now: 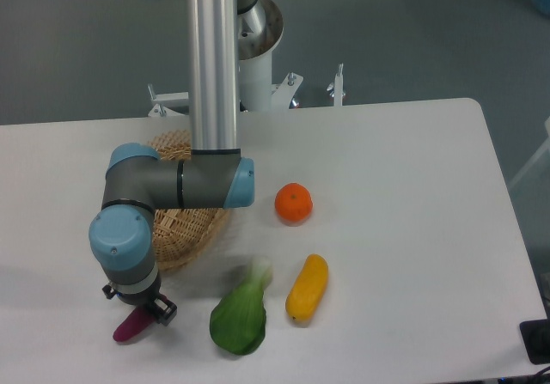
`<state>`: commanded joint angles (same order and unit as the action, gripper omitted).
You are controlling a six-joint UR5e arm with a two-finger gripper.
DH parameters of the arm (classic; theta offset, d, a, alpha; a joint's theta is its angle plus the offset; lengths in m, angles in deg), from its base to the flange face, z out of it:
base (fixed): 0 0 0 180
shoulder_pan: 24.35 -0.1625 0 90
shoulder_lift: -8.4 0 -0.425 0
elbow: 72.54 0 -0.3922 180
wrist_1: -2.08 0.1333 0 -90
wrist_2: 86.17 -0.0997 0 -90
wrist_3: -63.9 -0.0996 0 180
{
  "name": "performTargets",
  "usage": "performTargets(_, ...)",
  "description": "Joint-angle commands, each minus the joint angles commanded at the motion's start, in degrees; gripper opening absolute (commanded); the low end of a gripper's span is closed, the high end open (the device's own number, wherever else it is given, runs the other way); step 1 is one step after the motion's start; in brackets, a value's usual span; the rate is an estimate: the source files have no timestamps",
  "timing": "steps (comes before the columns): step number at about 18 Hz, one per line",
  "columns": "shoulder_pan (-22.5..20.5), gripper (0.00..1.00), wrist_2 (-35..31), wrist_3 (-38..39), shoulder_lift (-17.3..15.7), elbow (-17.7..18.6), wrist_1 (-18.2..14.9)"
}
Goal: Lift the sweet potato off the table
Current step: 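Lower the gripper onto the purple sweet potato and close it, then lift the held sweet potato up and carry it away from the basket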
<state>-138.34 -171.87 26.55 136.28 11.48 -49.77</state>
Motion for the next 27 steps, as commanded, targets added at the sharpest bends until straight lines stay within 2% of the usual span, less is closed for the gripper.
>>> performTargets(5, -0.88, 0.07, 0.09, 0.09, -2.46, -0.53, 0.0)
performTargets(8, -3.16, 0.07, 0.09, 0.35, -4.39, -0.36, 0.0)
performTargets(11, -6.93, 0.07, 0.09, 0.26, -6.94, 0.43, -0.09)
performTargets(15, -14.39, 0.06, 0.18, -1.05, -11.51, 4.46, -0.44)
performTargets(21, -26.43, 0.06, 0.09, -10.88, -17.31, 12.73, -0.27)
performTargets(27, -36.28, 0.07, -2.99, -27.57, -18.99, 15.73, -0.18)
